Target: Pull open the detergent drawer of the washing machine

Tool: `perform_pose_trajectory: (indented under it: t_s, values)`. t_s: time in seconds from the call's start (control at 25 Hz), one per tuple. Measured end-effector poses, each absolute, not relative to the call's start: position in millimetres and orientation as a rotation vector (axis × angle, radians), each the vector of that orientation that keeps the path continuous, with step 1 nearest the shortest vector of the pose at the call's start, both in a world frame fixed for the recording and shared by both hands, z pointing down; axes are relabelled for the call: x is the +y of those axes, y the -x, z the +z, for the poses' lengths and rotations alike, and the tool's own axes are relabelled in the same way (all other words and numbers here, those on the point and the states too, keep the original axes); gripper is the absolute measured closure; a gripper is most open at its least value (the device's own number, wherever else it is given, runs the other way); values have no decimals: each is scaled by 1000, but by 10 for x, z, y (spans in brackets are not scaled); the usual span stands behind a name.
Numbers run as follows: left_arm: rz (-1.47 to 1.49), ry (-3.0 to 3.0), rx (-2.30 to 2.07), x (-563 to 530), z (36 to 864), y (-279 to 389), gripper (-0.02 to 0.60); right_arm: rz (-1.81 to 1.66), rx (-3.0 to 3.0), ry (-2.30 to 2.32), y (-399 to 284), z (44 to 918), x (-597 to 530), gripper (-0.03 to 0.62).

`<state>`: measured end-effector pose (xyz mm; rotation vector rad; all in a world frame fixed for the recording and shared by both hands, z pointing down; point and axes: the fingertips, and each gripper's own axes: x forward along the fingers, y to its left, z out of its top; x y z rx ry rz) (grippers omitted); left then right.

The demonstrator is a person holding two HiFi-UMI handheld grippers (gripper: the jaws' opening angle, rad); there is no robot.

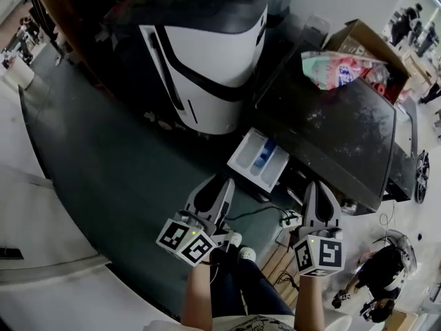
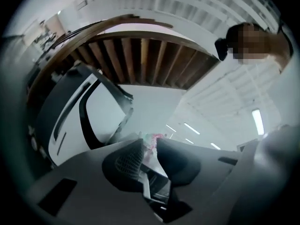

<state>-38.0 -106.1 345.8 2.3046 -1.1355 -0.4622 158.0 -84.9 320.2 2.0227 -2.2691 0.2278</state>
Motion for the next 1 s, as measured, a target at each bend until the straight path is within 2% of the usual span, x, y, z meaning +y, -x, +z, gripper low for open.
perform_pose_trajectory:
  t_s: [0.16, 0.28, 0.52, 1.0]
  values:
    - [-343, -2444, -1310, -1059, 2844, 377, 540, 202, -2272, -2059, -1615, 2764, -807, 580]
    - [-264, -2534, -1412, -1023, 2424, 349, 565, 172, -2283, -2080, -1643, 2458, -765, 580]
    - [-149, -2588, -1592, -914, 1813, 298, 568, 102, -2304, -2108, -1688, 1946, -646, 580]
    - [-106, -2666, -1848, -529, 1021, 248, 568, -38, -2392, -2153, -1696, 1207, -289, 580]
